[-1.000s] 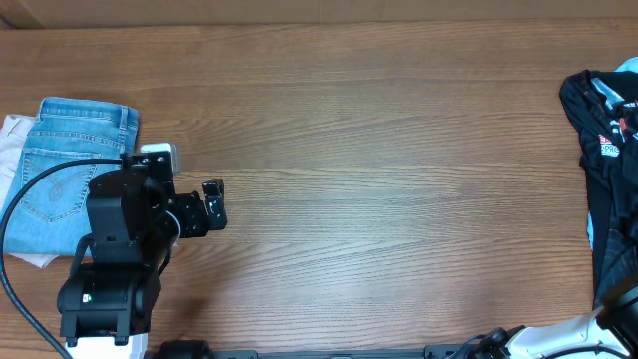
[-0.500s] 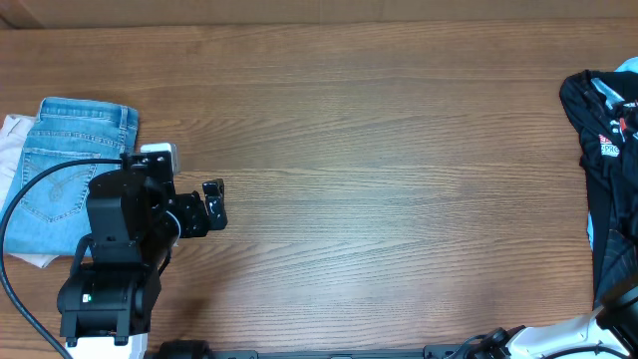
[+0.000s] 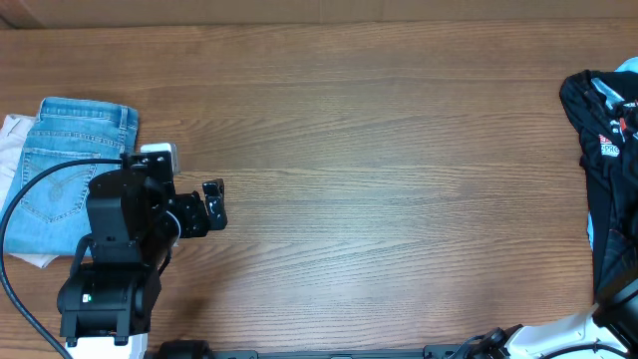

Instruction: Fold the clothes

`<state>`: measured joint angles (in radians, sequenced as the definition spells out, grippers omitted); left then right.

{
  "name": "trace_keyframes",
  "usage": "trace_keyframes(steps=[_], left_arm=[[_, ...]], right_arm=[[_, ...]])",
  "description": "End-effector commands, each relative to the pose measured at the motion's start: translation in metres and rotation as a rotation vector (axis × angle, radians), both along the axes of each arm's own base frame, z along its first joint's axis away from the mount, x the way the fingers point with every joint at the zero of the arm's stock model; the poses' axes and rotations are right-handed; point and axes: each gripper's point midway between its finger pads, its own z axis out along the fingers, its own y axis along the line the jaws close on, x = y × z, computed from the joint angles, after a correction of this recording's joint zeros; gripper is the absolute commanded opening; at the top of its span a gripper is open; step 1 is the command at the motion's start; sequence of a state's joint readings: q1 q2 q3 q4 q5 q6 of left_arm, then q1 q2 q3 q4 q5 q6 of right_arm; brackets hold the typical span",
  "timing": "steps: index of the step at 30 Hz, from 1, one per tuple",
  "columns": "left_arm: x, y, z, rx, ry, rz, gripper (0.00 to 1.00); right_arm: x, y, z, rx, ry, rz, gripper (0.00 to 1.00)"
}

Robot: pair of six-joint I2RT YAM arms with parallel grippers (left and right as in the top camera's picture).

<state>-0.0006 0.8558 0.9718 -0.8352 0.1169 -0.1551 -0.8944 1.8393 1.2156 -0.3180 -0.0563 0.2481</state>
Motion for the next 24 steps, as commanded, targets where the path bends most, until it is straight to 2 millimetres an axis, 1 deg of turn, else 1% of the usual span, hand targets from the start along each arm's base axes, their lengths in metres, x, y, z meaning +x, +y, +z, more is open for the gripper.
trace_keyframes(steps=[1, 4, 9, 11, 19, 21, 22, 24], left_arm=[[0.002, -0.002, 0.011, -0.001, -0.027, -0.008, 1.0], [0.002, -0.002, 0.011, -0.002, -0.027, -0.008, 1.0], [0.002, -0.002, 0.011, -0.002, -0.027, -0.008, 1.0], [0.002, -0.002, 0.011, -0.002, -0.027, -0.008, 1.0], [0.002, -0.002, 0.011, -0.002, -0.027, -0.008, 1.0], [0.002, -0.002, 0.011, -0.002, -0.027, -0.008, 1.0], [0.002, -0.002, 0.011, -0.002, -0.027, -0.008, 1.0], [0.002, -0.002, 0.011, -0.002, -0.027, -0.008, 1.0]], right_arm=[[0.001, -0.012, 0.02, -0.084, 0.004, 0.011, 0.51], [0.002, -0.014, 0.018, -0.109, 0.026, 0.047, 0.51], [0.002, -0.013, -0.004, -0.071, 0.052, 0.054, 0.51], [0.003, -0.012, -0.008, -0.063, 0.055, 0.059, 0.5], [-0.004, -0.017, -0.02, -0.064, 0.095, 0.031, 0.51], [-0.005, -0.016, -0.024, -0.055, 0.101, 0.032, 0.47], [-0.005, -0.016, -0.026, -0.051, 0.104, 0.032, 0.4], [-0.006, -0.015, -0.029, -0.041, 0.112, 0.032, 0.32]])
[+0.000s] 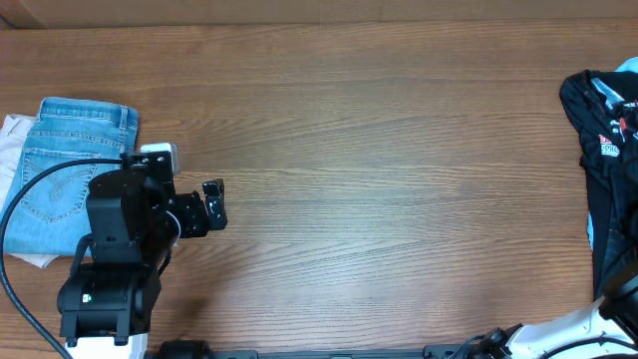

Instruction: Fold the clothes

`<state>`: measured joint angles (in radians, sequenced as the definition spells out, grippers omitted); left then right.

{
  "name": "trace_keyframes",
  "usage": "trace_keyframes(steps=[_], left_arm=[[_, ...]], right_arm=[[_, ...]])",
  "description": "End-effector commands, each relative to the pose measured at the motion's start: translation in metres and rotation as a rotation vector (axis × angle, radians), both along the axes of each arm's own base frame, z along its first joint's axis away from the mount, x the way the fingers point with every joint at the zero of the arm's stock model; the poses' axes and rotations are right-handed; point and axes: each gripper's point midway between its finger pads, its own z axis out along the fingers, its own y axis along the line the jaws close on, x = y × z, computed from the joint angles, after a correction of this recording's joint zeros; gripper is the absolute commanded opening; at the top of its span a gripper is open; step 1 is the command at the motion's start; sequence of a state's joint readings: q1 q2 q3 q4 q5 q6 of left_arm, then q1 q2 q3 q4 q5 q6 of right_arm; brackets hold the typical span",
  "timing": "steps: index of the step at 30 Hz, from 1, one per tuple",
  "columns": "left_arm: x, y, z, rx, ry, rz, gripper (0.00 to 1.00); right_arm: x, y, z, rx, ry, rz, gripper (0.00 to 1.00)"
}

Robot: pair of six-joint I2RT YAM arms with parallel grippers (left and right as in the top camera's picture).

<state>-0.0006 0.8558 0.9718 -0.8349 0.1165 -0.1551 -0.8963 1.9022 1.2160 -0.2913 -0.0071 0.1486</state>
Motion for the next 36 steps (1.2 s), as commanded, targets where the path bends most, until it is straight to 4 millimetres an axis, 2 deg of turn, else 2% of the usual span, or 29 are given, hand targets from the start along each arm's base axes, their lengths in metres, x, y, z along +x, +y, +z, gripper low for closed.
trace_keyframes(steps=[1, 5, 9, 10, 15, 18, 21, 26, 30, 34, 36], left_arm=[[0.002, -0.002, 0.011, -0.002, -0.026, -0.009, 1.0], [0.002, -0.002, 0.011, -0.002, -0.027, -0.009, 1.0], [0.002, -0.002, 0.011, -0.002, -0.027, -0.009, 1.0], [0.002, -0.002, 0.011, -0.002, -0.027, -0.009, 1.0], [0.002, -0.002, 0.011, -0.002, -0.027, -0.009, 1.0], [0.002, -0.002, 0.011, -0.001, -0.028, -0.008, 1.0], [0.002, -0.002, 0.011, -0.001, -0.028, -0.008, 1.0], [0.003, -0.002, 0.013, -0.001, -0.035, -0.008, 1.0], [0.004, -0.002, 0.013, -0.001, -0.037, -0.008, 1.0], [0.005, -0.002, 0.015, -0.001, -0.05, -0.008, 1.0], [0.006, -0.002, 0.017, -0.001, -0.056, -0.008, 1.0]], right_arm=[[-0.001, -0.006, -0.004, -0.003, 0.015, -0.014, 0.31], [-0.001, -0.007, -0.004, -0.004, 0.016, -0.015, 0.31], [-0.007, -0.01, -0.005, -0.011, 0.036, -0.034, 0.06], [-0.007, -0.01, -0.006, -0.011, 0.037, -0.035, 0.04], [-0.005, -0.008, -0.005, -0.004, 0.026, -0.025, 0.04], [0.01, 0.001, 0.003, 0.025, -0.04, 0.033, 0.04], [0.037, 0.023, 0.024, 0.056, -0.147, 0.141, 0.04], [0.086, 0.082, 0.065, 0.045, -0.24, 0.382, 0.04], [0.122, 0.154, 0.08, 0.06, -0.25, 0.573, 0.04], [0.151, 0.252, 0.076, 0.09, -0.211, 0.818, 0.04], [0.159, 0.311, 0.072, 0.096, -0.182, 0.969, 0.04]])
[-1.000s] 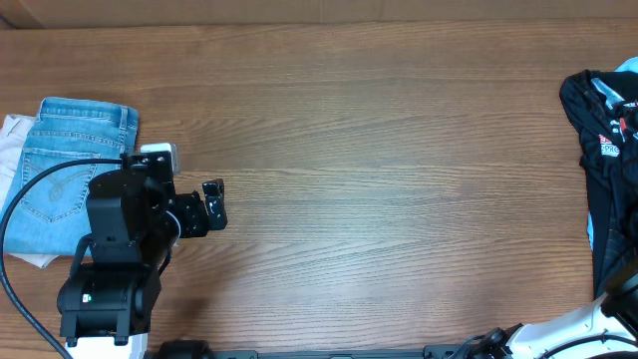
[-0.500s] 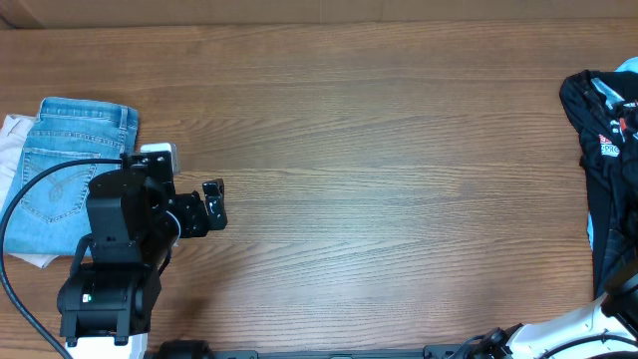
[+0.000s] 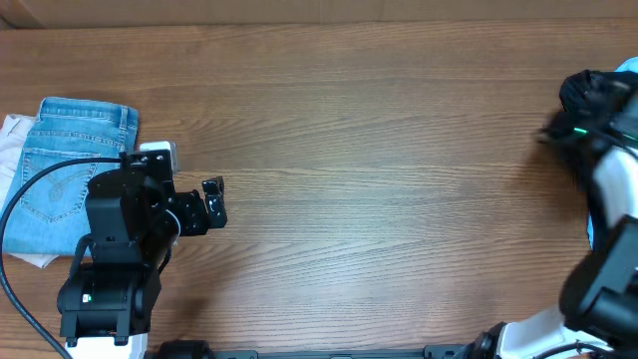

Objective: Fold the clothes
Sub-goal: 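Drag the jersey leftward with the right gripper onto the table center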

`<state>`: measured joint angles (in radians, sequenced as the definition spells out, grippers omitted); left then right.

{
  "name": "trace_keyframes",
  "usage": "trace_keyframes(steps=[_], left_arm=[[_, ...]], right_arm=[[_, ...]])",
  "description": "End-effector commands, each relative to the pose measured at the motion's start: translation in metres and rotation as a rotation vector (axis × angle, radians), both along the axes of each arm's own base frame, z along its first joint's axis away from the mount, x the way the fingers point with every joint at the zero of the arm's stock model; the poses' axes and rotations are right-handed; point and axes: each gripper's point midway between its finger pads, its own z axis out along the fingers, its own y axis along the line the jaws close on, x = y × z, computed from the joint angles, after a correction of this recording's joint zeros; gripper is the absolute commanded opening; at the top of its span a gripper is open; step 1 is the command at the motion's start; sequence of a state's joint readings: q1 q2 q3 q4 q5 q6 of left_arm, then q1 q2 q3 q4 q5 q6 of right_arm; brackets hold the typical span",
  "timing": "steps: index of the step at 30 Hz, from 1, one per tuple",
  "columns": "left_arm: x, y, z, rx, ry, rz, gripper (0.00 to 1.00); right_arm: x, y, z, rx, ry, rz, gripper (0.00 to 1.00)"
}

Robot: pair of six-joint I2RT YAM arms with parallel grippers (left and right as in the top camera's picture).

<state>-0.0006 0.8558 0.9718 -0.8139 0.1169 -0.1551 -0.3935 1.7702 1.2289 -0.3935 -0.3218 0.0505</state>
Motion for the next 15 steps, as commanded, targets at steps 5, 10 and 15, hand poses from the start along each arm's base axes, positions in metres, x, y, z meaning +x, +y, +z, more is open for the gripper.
trace_keyframes(steps=[5, 10, 15], left_arm=[[0.005, -0.002, 0.015, -0.001, -0.046, -0.008, 1.0], [0.008, -0.002, 0.019, -0.001, -0.067, -0.008, 1.0], [0.01, -0.002, 0.022, -0.001, -0.081, -0.009, 1.0]], right_arm=[[0.005, 0.205, 0.01, -0.018, -0.013, 0.512, 0.04], [-0.041, 0.329, 0.007, -0.033, -0.001, 0.818, 0.04], [-0.077, 0.38, 0.001, -0.114, 0.018, 0.95, 0.04]])
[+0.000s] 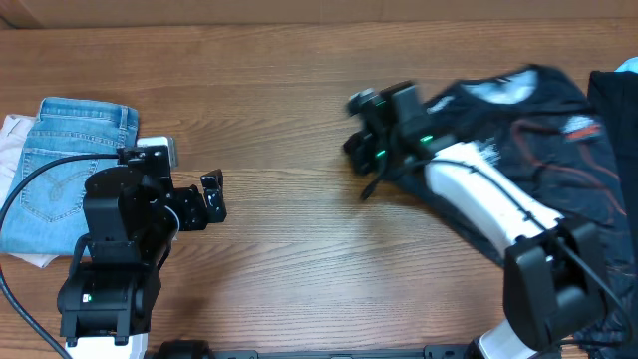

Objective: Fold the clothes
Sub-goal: 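Drag the jersey leftward with the right gripper onto the table center, then grasp the jersey's left sleeve with the left gripper and pull left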

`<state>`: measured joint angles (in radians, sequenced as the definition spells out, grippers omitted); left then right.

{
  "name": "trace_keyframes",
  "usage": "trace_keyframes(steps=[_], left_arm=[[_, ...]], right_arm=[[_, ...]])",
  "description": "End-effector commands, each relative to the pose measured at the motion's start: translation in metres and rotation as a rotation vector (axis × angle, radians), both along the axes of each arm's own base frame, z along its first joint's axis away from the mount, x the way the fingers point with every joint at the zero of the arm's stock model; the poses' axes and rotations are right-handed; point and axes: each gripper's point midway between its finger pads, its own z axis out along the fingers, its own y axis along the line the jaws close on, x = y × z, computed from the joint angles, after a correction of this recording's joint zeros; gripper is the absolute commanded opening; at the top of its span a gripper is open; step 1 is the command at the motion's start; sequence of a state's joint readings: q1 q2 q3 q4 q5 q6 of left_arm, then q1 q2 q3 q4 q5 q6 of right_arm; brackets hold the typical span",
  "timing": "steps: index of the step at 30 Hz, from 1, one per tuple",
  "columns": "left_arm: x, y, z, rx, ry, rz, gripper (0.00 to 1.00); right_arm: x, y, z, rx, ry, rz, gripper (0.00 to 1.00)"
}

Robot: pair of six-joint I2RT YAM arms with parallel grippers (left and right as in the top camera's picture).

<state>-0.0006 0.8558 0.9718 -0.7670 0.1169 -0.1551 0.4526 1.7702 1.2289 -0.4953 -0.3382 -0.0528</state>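
Note:
A black garment (518, 110) with white and red print lies stretched across the right half of the table, trailing to the right from my right gripper (364, 152). That gripper is blurred at the table's middle and looks shut on the garment's left edge. My left gripper (211, 196) hovers at the left, fingers apart, holding nothing. Folded blue jeans (65, 165) lie at the far left on top of a white garment (12, 130).
More dark cloth (616, 95) sits at the right edge of the wooden table (299, 80). The left arm's base (100, 299) stands at the front left, with its cable looping over the jeans.
My right arm has moved from the right edge to the table's middle. The black garment, then bunched at the right edge, now spreads leftward behind the gripper. The left arm has barely moved.
At the two oldest moments the black garment lay in a heap at the right edge and the right arm was barely in view. Then the right gripper was over that heap. Now the garment is at mid-table with the gripper. The left arm stayed beside the folded jeans.

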Motion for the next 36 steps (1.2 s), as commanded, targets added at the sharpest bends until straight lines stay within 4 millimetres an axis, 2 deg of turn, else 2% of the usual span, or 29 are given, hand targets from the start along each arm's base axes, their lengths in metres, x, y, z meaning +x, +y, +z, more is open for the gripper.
trace_keyframes(steps=[1, 4, 8, 10, 12, 15, 19, 22, 25, 28, 31, 36], left_arm=[[0.003, -0.002, 0.013, -0.001, -0.035, -0.009, 1.0], [0.004, -0.003, 0.015, -0.003, -0.043, -0.011, 1.0], [0.008, -0.003, 0.021, -0.003, -0.073, -0.012, 1.0], [0.01, -0.006, 0.025, -0.016, -0.091, -0.024, 1.0], [0.014, -0.018, 0.029, -0.054, -0.111, -0.082, 1.0], [0.021, -0.038, 0.024, -0.121, -0.088, -0.18, 1.0], [0.032, -0.057, -0.009, -0.158, 0.04, -0.224, 1.0], [0.039, -0.084, -0.041, -0.155, 0.148, -0.296, 1.0], [0.045, -0.119, -0.074, -0.144, 0.236, -0.388, 1.0], [0.05, -0.152, -0.106, -0.131, 0.299, -0.464, 1.0], [0.055, -0.179, -0.138, -0.122, 0.348, -0.519, 1.0], [0.069, -0.206, -0.18, -0.163, 0.396, -0.502, 1.0]], right_arm=[[0.0, 0.007, 0.017, -0.047, -0.081, 0.011, 0.06], [0.01, -0.007, 0.044, -0.042, -0.122, -0.089, 0.13], [0.024, -0.044, 0.099, 0.005, -0.224, -0.198, 0.56], [0.026, -0.066, 0.122, 0.02, -0.266, -0.25, 0.58], [0.025, -0.095, 0.141, 0.022, -0.293, -0.313, 0.58], [0.021, -0.138, 0.159, 0.028, -0.299, -0.436, 0.59], [0.012, -0.196, 0.172, 0.012, -0.3, -0.597, 0.67], [0.004, -0.234, 0.173, 0.021, -0.265, -0.728, 0.72], [-0.004, -0.263, 0.168, 0.021, -0.221, -0.828, 0.75], [-0.012, -0.281, 0.161, 0.005, -0.181, -0.881, 0.75], [-0.016, -0.287, 0.157, -0.003, -0.158, -0.899, 0.75], [-0.017, -0.286, 0.156, -0.004, -0.154, -0.898, 0.75]])
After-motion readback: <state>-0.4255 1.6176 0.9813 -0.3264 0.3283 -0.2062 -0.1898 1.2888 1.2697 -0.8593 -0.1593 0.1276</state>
